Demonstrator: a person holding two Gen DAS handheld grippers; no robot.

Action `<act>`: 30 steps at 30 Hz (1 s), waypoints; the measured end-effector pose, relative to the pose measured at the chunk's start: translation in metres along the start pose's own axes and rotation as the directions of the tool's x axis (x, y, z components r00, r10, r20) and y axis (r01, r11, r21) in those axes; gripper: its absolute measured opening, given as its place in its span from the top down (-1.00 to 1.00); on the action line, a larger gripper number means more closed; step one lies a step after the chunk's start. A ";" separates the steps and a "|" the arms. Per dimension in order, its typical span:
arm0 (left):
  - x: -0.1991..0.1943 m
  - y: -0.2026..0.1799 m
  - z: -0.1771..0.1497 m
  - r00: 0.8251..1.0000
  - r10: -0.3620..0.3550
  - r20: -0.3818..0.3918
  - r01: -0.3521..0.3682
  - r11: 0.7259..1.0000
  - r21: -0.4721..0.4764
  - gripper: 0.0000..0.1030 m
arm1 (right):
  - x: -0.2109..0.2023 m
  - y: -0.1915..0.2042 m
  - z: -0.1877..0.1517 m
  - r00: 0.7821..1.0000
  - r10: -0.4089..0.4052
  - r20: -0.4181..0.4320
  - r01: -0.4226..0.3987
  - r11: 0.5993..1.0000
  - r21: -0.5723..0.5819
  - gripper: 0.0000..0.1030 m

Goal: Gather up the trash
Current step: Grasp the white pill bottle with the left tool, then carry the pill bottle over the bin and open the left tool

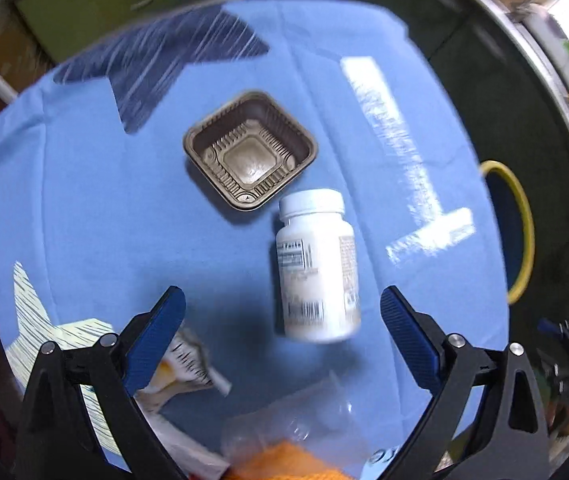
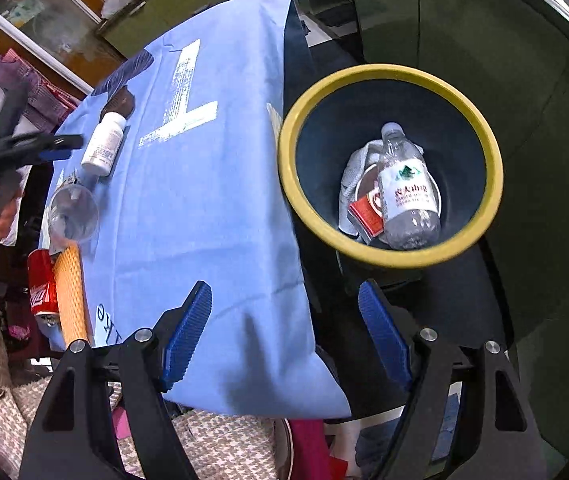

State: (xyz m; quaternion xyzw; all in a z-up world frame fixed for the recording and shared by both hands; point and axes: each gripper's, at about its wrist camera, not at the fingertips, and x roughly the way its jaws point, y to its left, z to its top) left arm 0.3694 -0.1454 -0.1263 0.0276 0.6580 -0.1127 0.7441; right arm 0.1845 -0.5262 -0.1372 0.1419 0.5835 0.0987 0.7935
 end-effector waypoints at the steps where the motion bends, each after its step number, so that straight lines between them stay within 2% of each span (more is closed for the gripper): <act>1: 0.006 -0.002 0.003 1.000 0.010 -0.020 -0.011 1.000 -0.012 -0.81 | -0.001 -0.003 -0.003 1.000 0.003 0.003 -0.003 1.000 0.002 -0.47; 5: 0.017 -0.006 0.007 0.999 0.013 -0.053 -0.015 0.999 -0.045 -0.74 | -0.001 -0.012 -0.009 1.000 0.010 0.009 -0.010 1.000 0.011 -0.47; 9: 0.025 -0.008 0.005 0.996 0.003 -0.094 -0.008 0.998 -0.054 -0.35 | 0.008 -0.020 -0.010 1.000 0.028 0.002 -0.028 0.999 0.024 -0.47; 13: 0.031 -0.012 -0.001 0.992 -0.004 -0.127 -0.004 0.998 -0.056 -0.16 | 0.015 -0.021 -0.008 0.999 0.046 -0.003 -0.046 0.999 0.022 -0.47; 15: 0.034 -0.013 -0.004 0.991 -0.012 -0.135 0.005 0.999 -0.051 0.10 | 0.016 -0.019 -0.008 0.999 0.051 -0.004 -0.051 0.999 0.020 -0.47; 23: 0.024 -0.020 -0.011 0.996 0.009 -0.093 -0.009 1.000 -0.003 0.14 | 0.014 -0.016 -0.016 0.997 0.072 0.006 -0.072 0.997 0.017 -0.47; 26: 0.009 -0.025 -0.012 0.998 0.012 -0.067 -0.009 0.999 0.038 0.14 | 0.012 -0.018 -0.022 0.996 0.085 0.018 -0.086 0.996 0.025 -0.47; 30: -0.015 -0.050 -0.020 1.000 -0.006 -0.027 0.009 0.993 0.114 0.14 | 0.012 -0.023 -0.031 0.994 0.101 0.030 -0.103 0.994 0.042 -0.47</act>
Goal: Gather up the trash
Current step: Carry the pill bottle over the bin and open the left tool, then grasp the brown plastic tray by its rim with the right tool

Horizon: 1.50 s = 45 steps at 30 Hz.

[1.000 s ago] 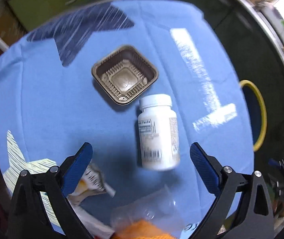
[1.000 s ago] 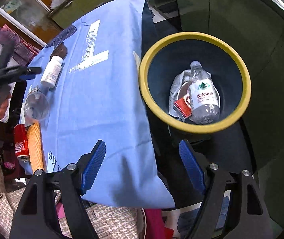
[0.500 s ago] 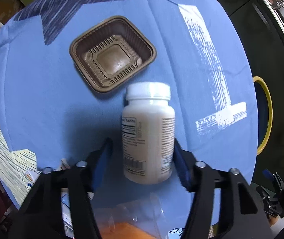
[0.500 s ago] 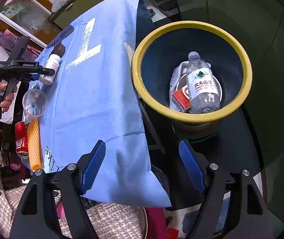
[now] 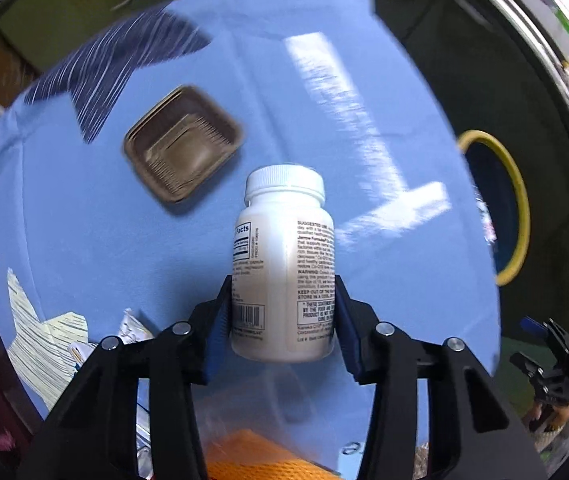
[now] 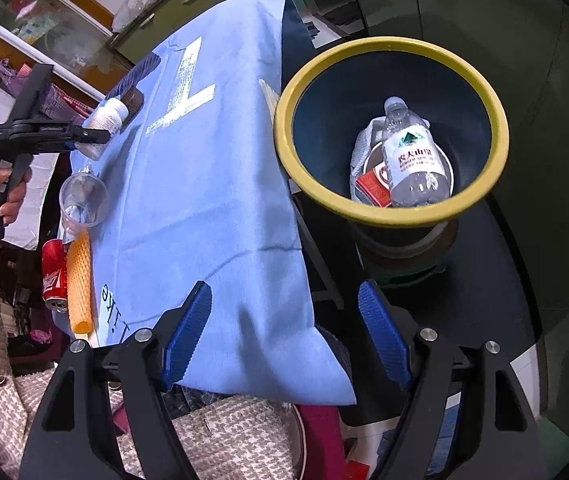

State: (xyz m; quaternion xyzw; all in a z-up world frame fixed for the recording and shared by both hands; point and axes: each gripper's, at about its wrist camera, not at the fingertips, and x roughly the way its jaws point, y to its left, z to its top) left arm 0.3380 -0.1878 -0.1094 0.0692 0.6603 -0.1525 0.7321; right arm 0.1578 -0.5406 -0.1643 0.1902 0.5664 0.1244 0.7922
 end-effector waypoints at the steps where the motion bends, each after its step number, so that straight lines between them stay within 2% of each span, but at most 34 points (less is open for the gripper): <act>1: -0.005 -0.009 -0.002 1.000 -0.006 0.007 0.006 1.000 0.020 0.14 | -0.001 -0.002 -0.003 1.000 0.003 0.004 -0.003 1.000 0.005 -0.47; 5: -0.024 -0.056 -0.005 0.998 -0.050 0.034 0.046 0.992 0.117 0.14 | -0.011 -0.012 -0.013 0.999 0.009 0.034 -0.010 1.000 0.024 -0.46; 9: -0.027 -0.119 0.000 0.996 -0.086 0.039 0.075 0.971 0.229 0.13 | -0.028 -0.026 -0.026 0.997 0.008 0.081 -0.013 0.998 0.055 -0.46; 14: -0.001 -0.196 0.013 0.994 -0.112 -0.009 0.109 0.937 0.332 0.13 | -0.040 -0.049 -0.049 0.993 0.021 0.120 -0.034 0.994 0.102 -0.46; 16: 0.019 -0.229 0.019 0.995 -0.100 -0.025 0.102 0.923 0.371 0.13 | -0.042 -0.061 -0.059 0.991 0.029 0.130 -0.046 0.990 0.131 -0.46; 19: 0.048 -0.263 0.028 0.996 -0.079 -0.047 0.091 0.918 0.386 0.13 | -0.042 -0.076 -0.069 0.991 0.030 0.133 -0.052 0.984 0.168 -0.46; 22: 0.071 -0.281 0.040 0.997 -0.054 -0.056 0.071 0.924 0.375 0.13 | -0.039 -0.086 -0.077 0.991 0.041 0.128 -0.065 0.979 0.192 -0.47; 23: 0.078 -0.283 0.045 0.998 -0.037 -0.053 0.054 0.929 0.366 0.03 | -0.038 -0.088 -0.078 0.991 0.043 0.126 -0.067 0.978 0.198 -0.47; 24: 0.079 -0.282 0.047 0.998 -0.025 -0.050 0.042 0.932 0.359 -0.20 | -0.038 -0.089 -0.079 0.991 0.042 0.124 -0.067 0.977 0.203 -0.47; 26: 0.078 -0.281 0.052 0.999 -0.019 -0.041 0.032 0.938 0.344 -0.35 | -0.038 -0.091 -0.080 0.991 0.041 0.126 -0.067 0.976 0.206 -0.47; 28: 0.063 -0.278 0.053 0.997 -0.069 -0.040 0.079 0.937 0.340 -0.35 | -0.039 -0.092 -0.079 0.991 0.044 0.130 -0.070 0.976 0.207 -0.47; 31: 0.021 -0.260 0.048 0.989 -0.147 0.018 0.131 0.926 0.353 -0.36 | -0.035 -0.084 -0.072 0.990 0.047 0.131 -0.072 0.979 0.192 -0.47; 33: -0.012 -0.245 0.038 0.976 -0.209 0.067 0.171 0.916 0.362 -0.41 | -0.032 -0.077 -0.066 0.991 0.056 0.124 -0.077 0.982 0.172 -0.47; 35: -0.047 -0.219 0.027 0.955 -0.271 0.123 0.211 0.909 0.360 -0.52 | -0.026 -0.064 -0.057 0.992 0.064 0.109 -0.079 0.987 0.139 -0.47; 37: -0.082 -0.181 0.012 0.925 -0.320 0.205 0.232 0.903 0.362 -0.54 | -0.020 -0.046 -0.044 0.994 0.065 0.089 -0.073 0.992 0.098 -0.47; 40: -0.121 -0.116 -0.013 0.873 -0.340 0.350 0.224 0.917 0.331 -0.59 | -0.013 -0.012 -0.024 0.996 0.060 0.062 -0.062 0.998 0.027 -0.47; 44: -0.142 -0.040 -0.043 0.808 -0.354 0.471 0.254 0.930 0.265 -0.61 | -0.005 0.064 0.016 0.997 0.058 0.057 -0.051 0.992 -0.117 -0.47; 45: -0.146 -0.012 -0.058 0.781 -0.343 0.522 0.251 0.937 0.241 -0.63 | -0.003 0.085 0.026 0.997 0.058 0.056 -0.048 0.987 -0.155 -0.47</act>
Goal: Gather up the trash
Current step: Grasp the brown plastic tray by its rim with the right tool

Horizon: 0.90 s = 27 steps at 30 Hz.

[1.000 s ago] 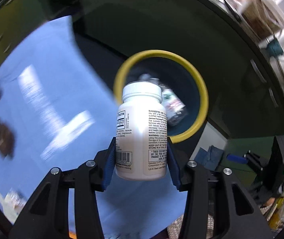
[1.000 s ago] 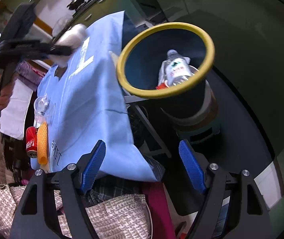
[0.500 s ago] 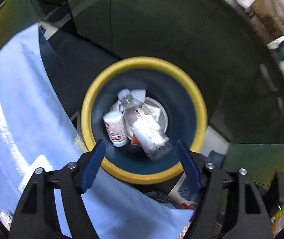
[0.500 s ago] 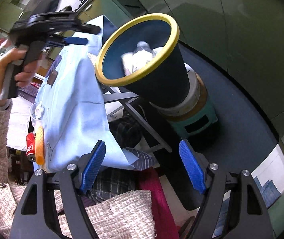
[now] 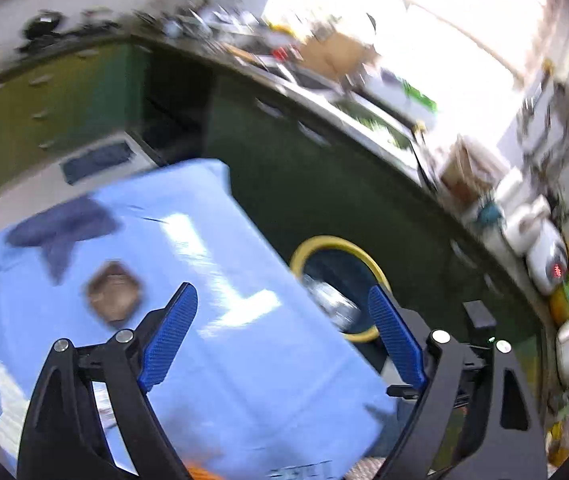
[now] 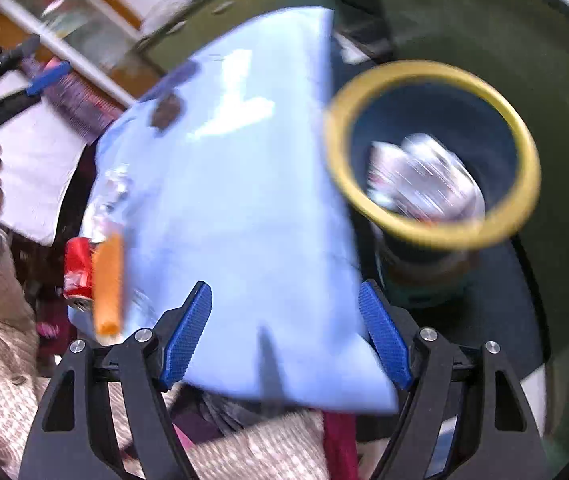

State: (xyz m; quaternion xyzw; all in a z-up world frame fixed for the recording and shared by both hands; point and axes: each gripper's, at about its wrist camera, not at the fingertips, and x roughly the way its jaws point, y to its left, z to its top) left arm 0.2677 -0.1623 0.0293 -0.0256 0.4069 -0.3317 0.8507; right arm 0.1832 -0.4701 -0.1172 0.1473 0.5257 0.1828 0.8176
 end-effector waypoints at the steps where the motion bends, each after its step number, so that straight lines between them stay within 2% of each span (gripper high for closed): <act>1: -0.014 0.017 -0.008 0.999 0.022 0.049 -0.022 1.000 -0.013 -0.63 | 0.004 0.014 0.009 1.000 -0.003 -0.003 0.003 1.000 -0.030 -0.47; 3: -0.042 0.048 -0.026 0.985 0.082 0.149 -0.076 0.996 -0.048 -0.68 | 0.019 0.053 0.038 0.999 -0.023 -0.024 0.020 0.993 -0.118 -0.47; 5: -0.071 0.089 -0.046 0.959 0.133 0.249 -0.107 0.988 -0.112 -0.72 | 0.037 0.088 0.064 0.998 -0.045 -0.045 0.036 0.982 -0.185 -0.47; 10: -0.093 0.166 -0.078 0.909 0.239 0.341 -0.170 0.961 -0.219 -0.73 | 0.086 0.155 0.129 0.992 -0.125 -0.030 0.109 0.943 -0.314 -0.48; 12: -0.095 0.193 -0.085 0.894 0.265 0.361 -0.181 0.951 -0.252 -0.73 | 0.106 0.166 0.152 0.987 -0.156 -0.027 0.139 0.936 -0.324 -0.34; 13: -0.097 0.206 -0.091 0.882 0.285 0.376 -0.189 0.944 -0.271 -0.73 | 0.115 0.168 0.161 0.987 -0.159 -0.039 0.138 0.937 -0.322 -0.11; 14: -0.097 0.213 -0.094 0.875 0.297 0.382 -0.196 0.939 -0.281 -0.73 | 0.131 0.174 0.175 0.986 -0.156 -0.063 0.129 0.941 -0.312 0.09; 17: -0.097 0.229 -0.105 0.832 0.360 0.422 -0.240 0.919 -0.312 -0.73 | 0.161 0.180 0.200 0.978 -0.194 -0.077 0.160 0.935 -0.317 0.16; 19: -0.102 0.232 -0.111 0.817 0.378 0.436 -0.258 0.915 -0.310 -0.73 | 0.179 0.181 0.217 0.971 -0.224 -0.080 0.189 0.930 -0.316 0.18; 20: -0.106 0.233 -0.114 0.805 0.393 0.445 -0.273 0.911 -0.309 -0.73 | 0.185 0.180 0.224 0.969 -0.233 -0.082 0.197 0.928 -0.317 0.25; 22: -0.112 0.231 -0.121 0.764 0.435 0.476 -0.315 0.896 -0.313 -0.80 | 0.202 0.180 0.238 0.962 -0.257 -0.093 0.216 0.924 -0.316 0.34; 23: -0.113 0.232 -0.124 0.752 0.451 0.481 -0.332 0.889 -0.315 -0.81 | 0.208 0.178 0.241 0.960 -0.260 -0.103 0.217 0.924 -0.314 0.38; 25: -0.113 0.235 -0.125 0.753 0.450 0.479 -0.325 0.889 -0.324 -0.81 | 0.222 0.176 0.247 0.951 -0.285 -0.119 0.235 0.919 -0.316 0.42; 27: -0.111 0.240 -0.125 0.772 0.430 0.468 -0.300 0.896 -0.328 -0.81 | 0.232 0.175 0.248 0.944 -0.303 -0.132 0.249 0.914 -0.320 0.44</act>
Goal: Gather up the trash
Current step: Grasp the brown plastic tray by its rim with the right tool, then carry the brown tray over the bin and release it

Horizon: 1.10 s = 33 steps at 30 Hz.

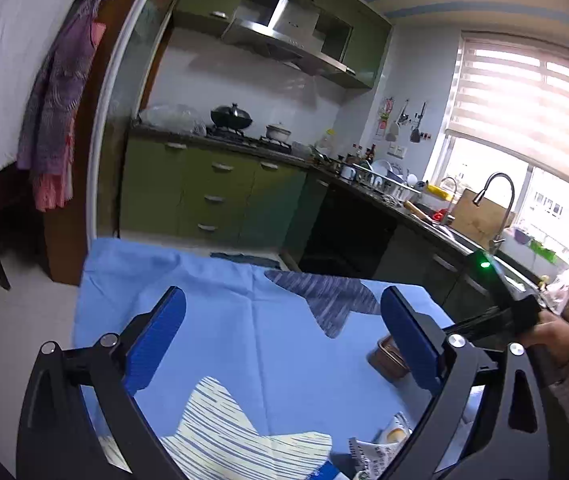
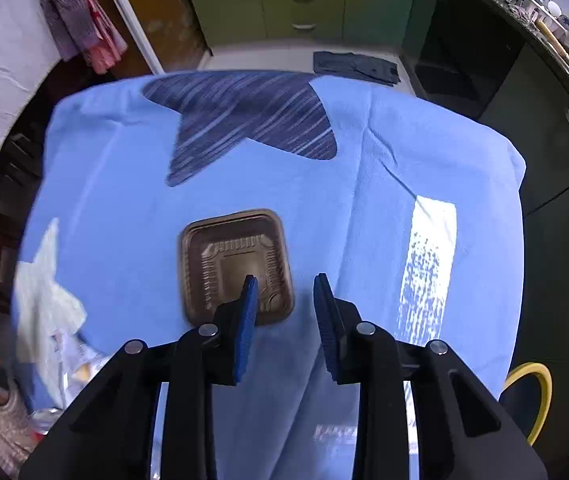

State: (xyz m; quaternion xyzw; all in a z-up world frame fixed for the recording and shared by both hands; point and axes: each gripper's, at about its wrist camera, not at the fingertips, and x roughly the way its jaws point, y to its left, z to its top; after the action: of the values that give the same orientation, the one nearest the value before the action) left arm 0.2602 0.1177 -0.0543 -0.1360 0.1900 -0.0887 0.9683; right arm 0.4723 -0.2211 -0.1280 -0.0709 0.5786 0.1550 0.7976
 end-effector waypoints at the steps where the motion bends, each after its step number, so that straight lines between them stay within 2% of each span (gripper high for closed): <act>1: 0.002 0.001 -0.001 1.000 -0.002 -0.011 0.002 1.000 0.000 -0.81 | 0.005 0.000 0.002 1.000 -0.001 -0.008 0.001 1.000 0.002 0.48; 3: 0.004 0.000 -0.003 1.000 -0.002 -0.020 0.002 1.000 0.011 -0.81 | 0.013 0.000 0.005 1.000 -0.008 -0.021 0.008 1.000 0.000 0.49; 8: 0.006 -0.005 -0.005 0.999 -0.009 -0.034 0.010 0.999 0.033 -0.81 | 0.025 0.003 0.004 0.999 -0.005 -0.043 0.005 1.000 -0.006 0.85; 12: 0.010 -0.003 -0.006 0.999 -0.009 -0.051 0.010 1.000 0.029 -0.81 | 0.019 0.003 0.000 1.000 0.022 -0.020 -0.022 1.000 0.000 0.88; 16: 0.013 0.000 -0.007 0.998 -0.003 -0.058 0.005 1.000 0.021 -0.81 | -0.010 -0.011 -0.013 0.999 0.036 0.026 -0.037 0.999 0.026 0.88; 20: 0.013 0.000 -0.008 0.998 -0.003 -0.062 0.004 1.000 0.021 -0.81 | -0.052 -0.060 -0.048 0.996 0.019 0.085 -0.028 0.994 0.110 0.88; 24: 0.013 -0.001 -0.009 0.998 0.000 -0.064 0.002 1.000 0.030 -0.81 | -0.090 -0.126 -0.109 0.993 -0.035 0.117 0.005 0.969 0.248 0.88; 29: 0.015 -0.002 -0.011 0.997 -0.001 -0.078 0.003 1.000 0.029 -0.81 | -0.107 -0.219 -0.195 0.990 -0.120 0.077 0.072 0.886 0.458 0.88; 33: 0.017 -0.002 -0.013 0.997 0.006 -0.081 -0.003 0.999 0.035 -0.81 | -0.093 -0.271 -0.239 0.990 -0.137 0.023 0.099 0.815 0.571 0.88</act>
State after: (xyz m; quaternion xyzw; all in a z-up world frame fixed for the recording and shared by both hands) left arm 0.2698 0.1090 -0.0712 -0.1150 0.2279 -0.0951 0.9622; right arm 0.3195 -0.5614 -0.1342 0.1389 0.5675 -0.0717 0.8084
